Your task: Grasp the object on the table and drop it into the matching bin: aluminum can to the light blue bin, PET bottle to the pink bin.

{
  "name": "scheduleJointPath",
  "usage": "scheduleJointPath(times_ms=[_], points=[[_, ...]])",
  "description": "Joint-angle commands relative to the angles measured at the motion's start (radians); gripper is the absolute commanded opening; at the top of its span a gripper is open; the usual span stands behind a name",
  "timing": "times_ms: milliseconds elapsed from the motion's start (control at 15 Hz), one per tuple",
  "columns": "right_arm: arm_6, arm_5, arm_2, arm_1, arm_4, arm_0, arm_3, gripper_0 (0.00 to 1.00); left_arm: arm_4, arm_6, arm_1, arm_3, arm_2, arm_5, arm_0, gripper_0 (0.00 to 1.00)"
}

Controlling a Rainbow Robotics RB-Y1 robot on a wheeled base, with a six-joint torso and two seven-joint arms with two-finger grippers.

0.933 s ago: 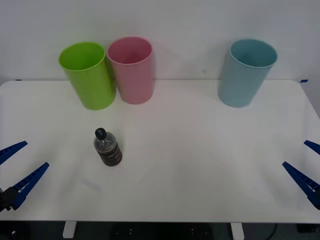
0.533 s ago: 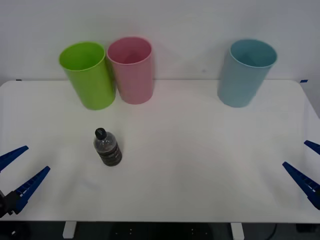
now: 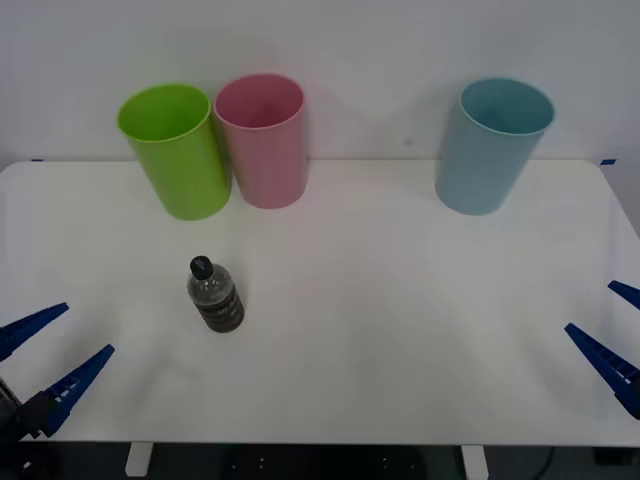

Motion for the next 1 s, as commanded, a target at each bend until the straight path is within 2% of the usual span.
scheduleJointPath(times_ms=[67,267,467,800,1000], points=[[0.000,0.000,0.000,0.000,0.000,0.000,0.000,1.00,-0.083,-0.006,0.000,0.000,-0.012,0.015,-0.009,1.00],[0.000,0.000,0.000,0.000,0.000,0.000,0.000,1.00,-0.171,-0.004,-0.009,0.008,-0.025,0.031,-0.031,1.00],[0.000,0.000,0.000,0.000,0.000,0.000,0.000,1.00,-0.197,-0.010,-0.046,0.044,-0.042,0.038,-0.062,1.00],[0.000,0.000,0.000,0.000,0.000,0.000,0.000,1.00,-0.238,-0.004,-0.084,0.046,-0.079,0.077,-0.080,1.00],[0.000,0.000,0.000,0.000,0.000,0.000,0.000,1.00,-0.278,0.005,-0.132,0.046,-0.084,0.101,-0.102,1.00]])
